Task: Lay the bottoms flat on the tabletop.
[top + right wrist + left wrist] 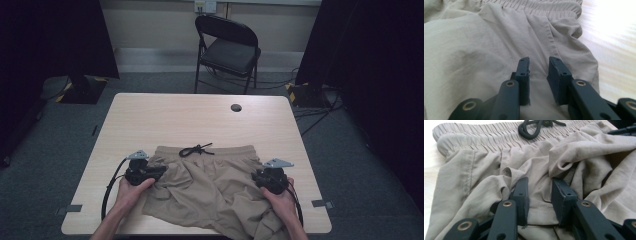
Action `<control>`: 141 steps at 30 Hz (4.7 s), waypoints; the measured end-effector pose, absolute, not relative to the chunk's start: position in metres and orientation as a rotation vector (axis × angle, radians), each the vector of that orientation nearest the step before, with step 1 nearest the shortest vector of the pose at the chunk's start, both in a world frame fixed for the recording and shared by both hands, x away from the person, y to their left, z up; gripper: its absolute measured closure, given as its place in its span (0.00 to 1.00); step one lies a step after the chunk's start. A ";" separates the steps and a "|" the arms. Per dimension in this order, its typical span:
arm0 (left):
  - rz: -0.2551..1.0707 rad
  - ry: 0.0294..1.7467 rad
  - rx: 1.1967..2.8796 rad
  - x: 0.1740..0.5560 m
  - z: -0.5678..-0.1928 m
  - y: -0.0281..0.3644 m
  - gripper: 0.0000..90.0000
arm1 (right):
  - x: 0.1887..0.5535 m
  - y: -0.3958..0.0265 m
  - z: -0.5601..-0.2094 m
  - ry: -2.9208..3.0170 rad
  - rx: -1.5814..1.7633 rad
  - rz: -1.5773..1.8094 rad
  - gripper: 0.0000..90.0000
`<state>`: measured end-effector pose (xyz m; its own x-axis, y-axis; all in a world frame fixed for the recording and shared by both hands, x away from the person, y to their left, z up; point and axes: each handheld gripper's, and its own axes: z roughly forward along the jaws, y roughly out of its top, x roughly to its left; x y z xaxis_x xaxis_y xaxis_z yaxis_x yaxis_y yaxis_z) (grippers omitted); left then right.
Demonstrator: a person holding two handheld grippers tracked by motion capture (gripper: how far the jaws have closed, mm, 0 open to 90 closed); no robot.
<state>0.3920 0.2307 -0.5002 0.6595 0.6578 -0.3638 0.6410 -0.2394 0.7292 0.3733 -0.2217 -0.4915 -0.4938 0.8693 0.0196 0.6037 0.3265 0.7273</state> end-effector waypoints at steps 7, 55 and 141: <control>-0.011 0.956 1.960 0.366 -0.488 0.243 0.71 | 0.374 -0.221 -0.489 2.237 1.308 0.978 0.70; 0.049 1.101 1.837 0.412 -0.491 0.271 0.99 | 0.418 -0.228 -0.468 2.131 1.362 1.203 0.98; 0.220 0.867 1.757 0.423 -0.394 0.259 0.85 | 0.426 -0.185 -0.395 2.095 1.134 1.355 0.55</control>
